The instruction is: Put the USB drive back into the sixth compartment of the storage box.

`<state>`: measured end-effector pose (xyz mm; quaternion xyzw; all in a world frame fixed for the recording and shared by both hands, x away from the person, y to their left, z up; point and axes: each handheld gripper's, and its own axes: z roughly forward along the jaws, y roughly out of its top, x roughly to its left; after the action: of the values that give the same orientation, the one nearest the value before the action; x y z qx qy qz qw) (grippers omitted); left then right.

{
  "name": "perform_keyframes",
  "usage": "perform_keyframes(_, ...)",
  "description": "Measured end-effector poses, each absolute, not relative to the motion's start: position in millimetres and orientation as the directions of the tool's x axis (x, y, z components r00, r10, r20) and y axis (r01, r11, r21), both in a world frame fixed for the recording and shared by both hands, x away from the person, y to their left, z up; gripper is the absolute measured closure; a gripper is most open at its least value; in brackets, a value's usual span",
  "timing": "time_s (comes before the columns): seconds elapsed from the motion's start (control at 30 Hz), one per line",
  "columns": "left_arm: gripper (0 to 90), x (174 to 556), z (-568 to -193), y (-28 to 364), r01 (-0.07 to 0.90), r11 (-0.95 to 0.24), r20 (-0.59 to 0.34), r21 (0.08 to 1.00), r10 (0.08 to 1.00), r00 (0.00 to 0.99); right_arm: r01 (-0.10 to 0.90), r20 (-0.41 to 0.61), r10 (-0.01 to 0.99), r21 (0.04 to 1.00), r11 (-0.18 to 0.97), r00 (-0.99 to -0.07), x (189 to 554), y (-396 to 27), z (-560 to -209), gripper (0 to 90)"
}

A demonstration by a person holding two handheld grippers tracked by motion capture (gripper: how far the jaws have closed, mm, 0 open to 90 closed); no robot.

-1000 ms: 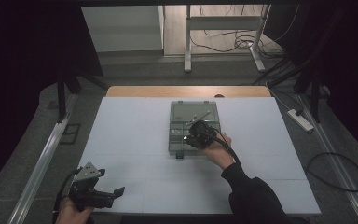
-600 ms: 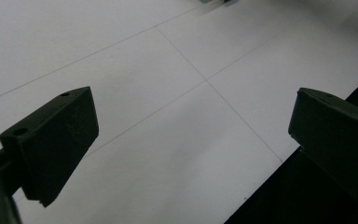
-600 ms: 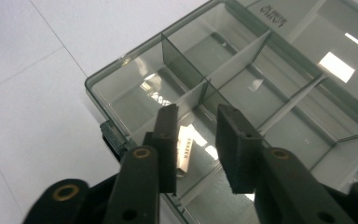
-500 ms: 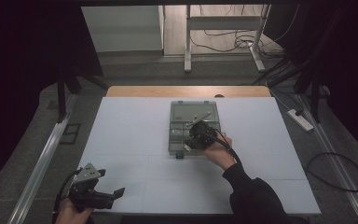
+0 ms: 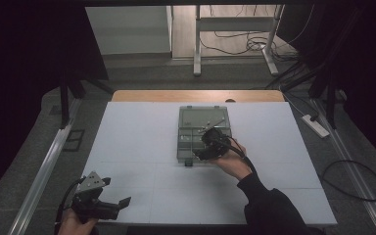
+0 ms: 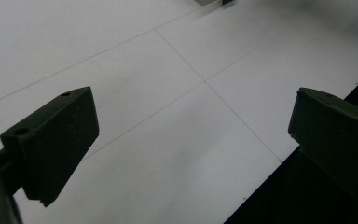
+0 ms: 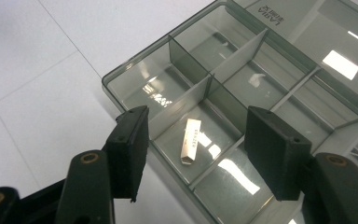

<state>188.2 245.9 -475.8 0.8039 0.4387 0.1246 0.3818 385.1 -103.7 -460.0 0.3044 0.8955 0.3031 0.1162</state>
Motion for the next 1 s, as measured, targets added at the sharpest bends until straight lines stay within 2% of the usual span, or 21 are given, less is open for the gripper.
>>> perform_keyframes(0.2,1.7,188,-476,246,0.607,-0.326,-0.131,0.725,0.799,0.586,0.495,-0.002,0.632,0.619,0.610,-0.775,382,-107,-455,32.9)
perform_keyframes(0.6,1.7,187,-476,246,0.605,-0.322,-0.133,0.728,0.800,0.585,0.516,0.071,0.604,0.604,0.607,-0.794,376,-115,-456,12.5)
perform_keyframes(1.0,1.7,187,-476,247,0.606,-0.317,-0.137,0.729,0.800,0.584,0.499,0.104,0.562,0.611,0.615,-0.820,367,-116,-456,8.3)
